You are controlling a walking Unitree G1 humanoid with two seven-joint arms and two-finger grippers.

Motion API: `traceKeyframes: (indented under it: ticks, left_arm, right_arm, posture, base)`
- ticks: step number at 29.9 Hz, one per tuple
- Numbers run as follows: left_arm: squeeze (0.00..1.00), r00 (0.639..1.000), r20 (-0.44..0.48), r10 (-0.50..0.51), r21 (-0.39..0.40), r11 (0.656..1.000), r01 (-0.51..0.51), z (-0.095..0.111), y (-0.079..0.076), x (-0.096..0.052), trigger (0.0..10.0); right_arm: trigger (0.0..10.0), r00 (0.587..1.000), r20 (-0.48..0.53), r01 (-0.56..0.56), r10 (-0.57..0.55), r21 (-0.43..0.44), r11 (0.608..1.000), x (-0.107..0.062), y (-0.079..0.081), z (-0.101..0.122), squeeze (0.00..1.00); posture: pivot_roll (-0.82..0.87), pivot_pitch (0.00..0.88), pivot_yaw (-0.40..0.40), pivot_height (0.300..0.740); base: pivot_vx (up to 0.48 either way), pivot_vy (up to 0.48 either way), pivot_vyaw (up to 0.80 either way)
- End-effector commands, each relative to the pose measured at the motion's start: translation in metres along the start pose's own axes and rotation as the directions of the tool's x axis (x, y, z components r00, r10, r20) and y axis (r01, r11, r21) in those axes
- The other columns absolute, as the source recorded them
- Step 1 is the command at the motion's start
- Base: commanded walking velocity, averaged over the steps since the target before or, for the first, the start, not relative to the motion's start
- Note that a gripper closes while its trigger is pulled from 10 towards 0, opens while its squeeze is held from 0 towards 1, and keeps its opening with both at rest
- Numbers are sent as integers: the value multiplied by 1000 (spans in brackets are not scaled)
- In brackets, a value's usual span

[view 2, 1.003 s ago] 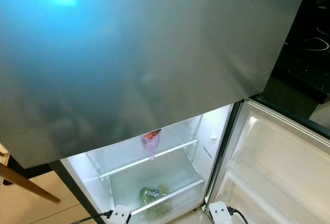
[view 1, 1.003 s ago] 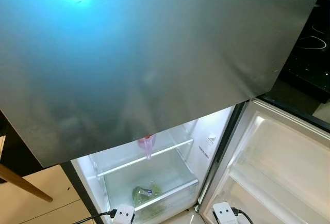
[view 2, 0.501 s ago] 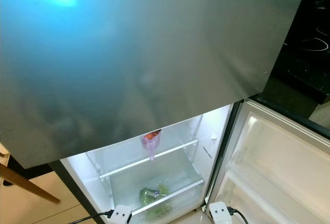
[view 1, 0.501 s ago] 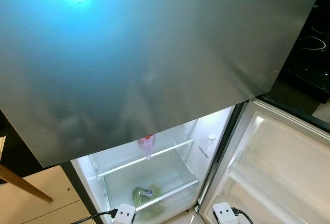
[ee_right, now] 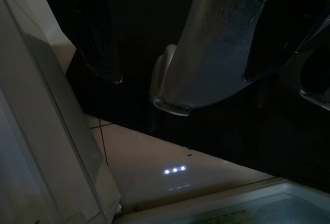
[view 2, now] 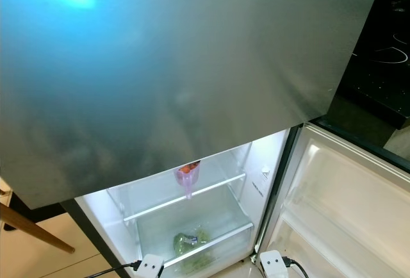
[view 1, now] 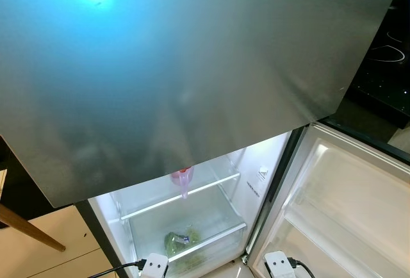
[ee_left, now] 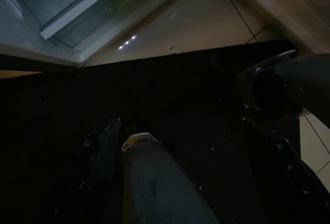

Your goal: Restocking fridge

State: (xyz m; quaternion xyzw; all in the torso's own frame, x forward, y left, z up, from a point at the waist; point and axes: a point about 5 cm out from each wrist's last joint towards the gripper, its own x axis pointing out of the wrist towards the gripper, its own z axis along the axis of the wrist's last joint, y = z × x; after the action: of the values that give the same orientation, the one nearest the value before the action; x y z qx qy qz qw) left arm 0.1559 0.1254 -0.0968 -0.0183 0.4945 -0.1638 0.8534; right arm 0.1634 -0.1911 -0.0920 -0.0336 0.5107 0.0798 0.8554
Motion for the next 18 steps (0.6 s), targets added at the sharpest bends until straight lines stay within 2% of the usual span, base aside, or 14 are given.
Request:
traceKeyframes:
  ticks: [1,18]
  left_arm:
    - [0,1000,-19,1,1,1000,-1,-3,0,0,10000]
    - [0,1000,-19,1,2,1000,-1,-3,0,0,10000]
  right_arm:
    - [10000,1000,-12,-3,3,-1,1000,0,2,-3,0]
    - [10000,1000,-10,-4,5,2,1000,0,2,-2,0]
  posture:
    - [-44,0,-30,740]
    - [-44,0,-29,740]
  base:
    - [0,0,0]
    - [0,0,0]
